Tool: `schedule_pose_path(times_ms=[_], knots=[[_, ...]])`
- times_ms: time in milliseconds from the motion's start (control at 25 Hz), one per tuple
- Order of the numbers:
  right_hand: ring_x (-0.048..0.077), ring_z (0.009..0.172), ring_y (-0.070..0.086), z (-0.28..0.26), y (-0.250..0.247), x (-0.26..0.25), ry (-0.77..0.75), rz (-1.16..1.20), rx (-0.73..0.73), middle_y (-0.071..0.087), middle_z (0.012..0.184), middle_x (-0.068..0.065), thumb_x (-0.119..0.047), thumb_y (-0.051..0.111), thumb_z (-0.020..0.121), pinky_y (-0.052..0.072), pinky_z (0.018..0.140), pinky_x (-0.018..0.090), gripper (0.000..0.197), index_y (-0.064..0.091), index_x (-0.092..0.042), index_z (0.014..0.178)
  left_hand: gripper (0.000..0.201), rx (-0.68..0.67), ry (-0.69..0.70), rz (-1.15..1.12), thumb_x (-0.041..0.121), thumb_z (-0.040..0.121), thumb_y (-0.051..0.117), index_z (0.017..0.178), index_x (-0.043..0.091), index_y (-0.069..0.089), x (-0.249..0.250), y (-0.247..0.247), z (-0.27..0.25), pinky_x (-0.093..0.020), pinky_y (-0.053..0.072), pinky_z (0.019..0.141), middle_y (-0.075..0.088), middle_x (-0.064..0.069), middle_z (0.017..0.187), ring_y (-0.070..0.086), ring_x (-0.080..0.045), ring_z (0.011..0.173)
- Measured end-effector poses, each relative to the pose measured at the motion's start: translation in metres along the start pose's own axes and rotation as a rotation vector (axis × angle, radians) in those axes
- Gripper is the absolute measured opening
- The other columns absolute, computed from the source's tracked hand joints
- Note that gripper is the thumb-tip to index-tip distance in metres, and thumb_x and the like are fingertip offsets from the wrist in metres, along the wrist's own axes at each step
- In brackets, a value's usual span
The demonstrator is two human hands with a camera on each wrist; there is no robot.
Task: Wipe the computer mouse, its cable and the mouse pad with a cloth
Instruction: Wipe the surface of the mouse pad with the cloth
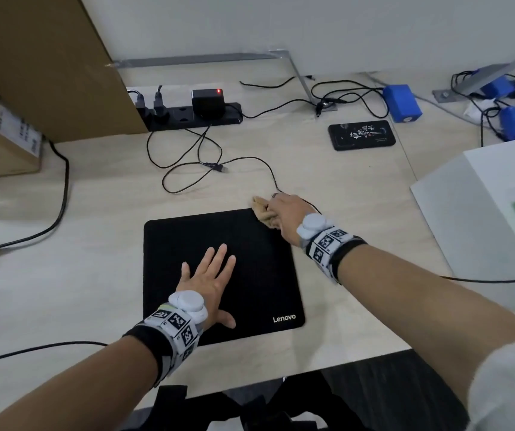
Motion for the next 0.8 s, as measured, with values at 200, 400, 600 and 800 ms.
schedule_pose_path(times_ms=[200, 400, 600, 800], knots=[[0.033, 0.094, 0.056, -0.006, 0.009, -0.005, 0.045, 0.020, -0.020, 0.051, 0.111, 0.010, 0.002, 0.057, 0.076, 0.044, 0.072, 0.033, 0.044, 0.057, -0.016, 0.116, 0.128, 0.020, 0.002, 0.001, 0.062, 0.070, 0.073, 0.151, 0.025, -0.020, -0.001, 0.001, 0.000, -0.060, -0.001, 0.117, -0.037, 0.002, 0.155, -0.030, -0.021, 0.144], [0.030, 0.072, 0.052, -0.140, 0.070, -0.050, -0.332, 0.066, -0.098, 0.056, 0.098, 0.012, 0.008, 0.066, 0.066, 0.051, 0.056, 0.040, 0.032, 0.063, -0.010, 0.091, 0.129, 0.035, 0.015, -0.011, 0.062, 0.070, 0.074, 0.152, 0.024, -0.019, 0.000, 0.001, 0.001, -0.061, 0.000, 0.117, -0.037, 0.002, 0.155, -0.029, -0.022, 0.145], [0.026, 0.076, 0.053, -0.156, 0.075, -0.059, -0.477, -0.006, -0.238, 0.057, 0.100, 0.009, 0.008, 0.068, 0.064, 0.053, 0.058, 0.038, 0.039, 0.062, -0.010, 0.097, 0.129, 0.051, 0.020, -0.027, 0.062, 0.070, 0.073, 0.152, 0.024, -0.018, -0.001, 0.002, 0.001, -0.061, -0.001, 0.117, -0.036, 0.002, 0.156, -0.029, -0.021, 0.145], [0.034, 0.077, 0.056, -0.031, 0.039, -0.048, -0.303, 0.044, -0.003, 0.057, 0.100, 0.016, 0.008, 0.065, 0.063, 0.049, 0.064, 0.036, 0.047, 0.054, -0.017, 0.102, 0.129, 0.070, 0.023, 0.003, 0.065, 0.070, 0.072, 0.152, 0.025, -0.019, -0.002, 0.003, 0.002, -0.061, -0.001, 0.117, -0.036, 0.002, 0.156, -0.029, -0.021, 0.145]])
Point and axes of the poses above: each hand's wrist, its own z-axis towards the middle knuckle, its own y-axis out of the palm, x = y × z, the point moved 7 cm from there along z, towards the middle knuckle
